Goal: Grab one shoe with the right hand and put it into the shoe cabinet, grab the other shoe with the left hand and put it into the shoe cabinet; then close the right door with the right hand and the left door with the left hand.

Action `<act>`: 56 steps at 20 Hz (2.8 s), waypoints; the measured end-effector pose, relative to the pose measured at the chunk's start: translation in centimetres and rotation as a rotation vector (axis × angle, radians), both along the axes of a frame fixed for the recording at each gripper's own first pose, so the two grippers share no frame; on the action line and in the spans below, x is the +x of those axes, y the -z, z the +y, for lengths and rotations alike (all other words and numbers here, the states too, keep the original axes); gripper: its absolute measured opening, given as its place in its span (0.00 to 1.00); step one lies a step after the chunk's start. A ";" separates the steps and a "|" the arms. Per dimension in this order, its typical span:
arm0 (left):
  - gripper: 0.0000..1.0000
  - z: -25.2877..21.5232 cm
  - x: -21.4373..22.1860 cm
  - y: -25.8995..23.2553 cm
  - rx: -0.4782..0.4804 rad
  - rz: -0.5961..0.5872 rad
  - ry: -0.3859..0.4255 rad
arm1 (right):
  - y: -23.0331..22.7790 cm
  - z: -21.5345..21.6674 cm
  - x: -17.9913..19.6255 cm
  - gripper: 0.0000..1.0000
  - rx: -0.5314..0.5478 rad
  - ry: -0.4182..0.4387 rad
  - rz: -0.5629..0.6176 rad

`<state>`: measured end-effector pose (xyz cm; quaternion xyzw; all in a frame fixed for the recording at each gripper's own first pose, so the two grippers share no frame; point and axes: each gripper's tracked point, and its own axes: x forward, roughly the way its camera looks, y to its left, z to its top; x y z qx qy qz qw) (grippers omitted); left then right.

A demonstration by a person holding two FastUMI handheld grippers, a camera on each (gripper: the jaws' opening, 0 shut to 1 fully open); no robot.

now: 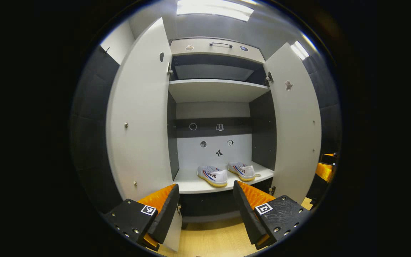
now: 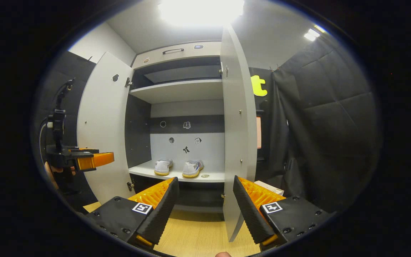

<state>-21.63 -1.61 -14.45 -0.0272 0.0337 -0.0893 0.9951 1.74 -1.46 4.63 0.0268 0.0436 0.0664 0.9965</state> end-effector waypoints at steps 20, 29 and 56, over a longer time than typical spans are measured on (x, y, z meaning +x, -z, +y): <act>0.81 6.2 -4.9 0.2 0.004 0.017 -0.095 | -4.7 -14.8 0.8 0.96 -0.129 0.356 -0.039; 0.81 10.1 -6.1 0.5 0.012 0.014 -0.183 | -5.9 -19.5 4.5 0.96 -0.111 0.504 -0.046; 0.82 19.1 -6.2 3.0 -0.044 0.062 -0.286 | -5.7 -10.2 6.5 0.92 -0.118 0.383 -0.048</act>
